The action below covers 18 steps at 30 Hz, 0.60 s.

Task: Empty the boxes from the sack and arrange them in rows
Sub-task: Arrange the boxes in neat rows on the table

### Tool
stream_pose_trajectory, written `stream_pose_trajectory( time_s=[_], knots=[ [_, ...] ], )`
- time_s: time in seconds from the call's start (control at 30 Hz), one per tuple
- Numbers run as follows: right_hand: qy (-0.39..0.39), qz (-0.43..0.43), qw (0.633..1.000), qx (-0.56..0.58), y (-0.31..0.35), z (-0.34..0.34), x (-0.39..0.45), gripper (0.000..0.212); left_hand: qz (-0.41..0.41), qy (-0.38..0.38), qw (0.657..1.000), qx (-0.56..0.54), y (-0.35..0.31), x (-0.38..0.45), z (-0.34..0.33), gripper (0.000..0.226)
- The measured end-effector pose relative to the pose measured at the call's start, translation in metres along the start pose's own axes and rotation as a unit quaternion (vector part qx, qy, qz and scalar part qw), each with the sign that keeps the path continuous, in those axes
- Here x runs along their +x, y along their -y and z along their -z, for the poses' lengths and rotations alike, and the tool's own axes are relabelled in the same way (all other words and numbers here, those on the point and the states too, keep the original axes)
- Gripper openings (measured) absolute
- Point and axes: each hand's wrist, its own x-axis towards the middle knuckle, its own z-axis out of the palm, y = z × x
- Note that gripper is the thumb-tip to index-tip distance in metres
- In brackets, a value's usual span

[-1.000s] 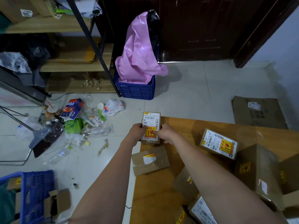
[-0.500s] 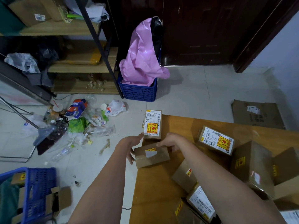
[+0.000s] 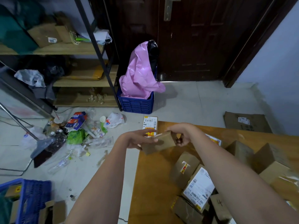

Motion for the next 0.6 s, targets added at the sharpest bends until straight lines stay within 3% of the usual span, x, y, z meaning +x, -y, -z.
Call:
stream_pose_trajectory(
  time_s=[0.1, 0.2, 0.27, 0.37, 0.5, 0.6],
  knots=[
    [-0.031, 0.012, 0.999, 0.023, 0.007, 0.012, -0.011, 0.021, -0.078, -0.070, 0.984, 0.143, -0.020, 0.003, -0.019, 0.093],
    [-0.042, 0.031, 0.997, 0.051, 0.009, 0.023, -0.014, 0.041, -0.113, -0.178, 0.965, 0.158, -0.027, 0.011, -0.025, 0.086],
    [-0.046, 0.066, 0.993, 0.081, 0.008, 0.032, -0.016, 0.057, -0.098, -0.167, 0.980, 0.044, -0.027, 0.014, -0.023, 0.069],
    [-0.021, 0.140, 0.981, 0.133, 0.003, 0.041, -0.012, 0.062, -0.055, -0.119, 0.984, -0.117, -0.028, 0.015, -0.022, 0.059],
    [0.069, 0.180, 0.972, 0.137, -0.006, 0.038, 0.007, 0.057, -0.028, -0.098, 0.989, -0.103, -0.025, 0.025, -0.024, 0.060],
    [0.034, 0.208, 0.970, 0.119, -0.009, 0.035, 0.022, 0.078, -0.021, -0.086, 0.993, -0.080, -0.024, 0.033, -0.023, 0.057]
  ],
)
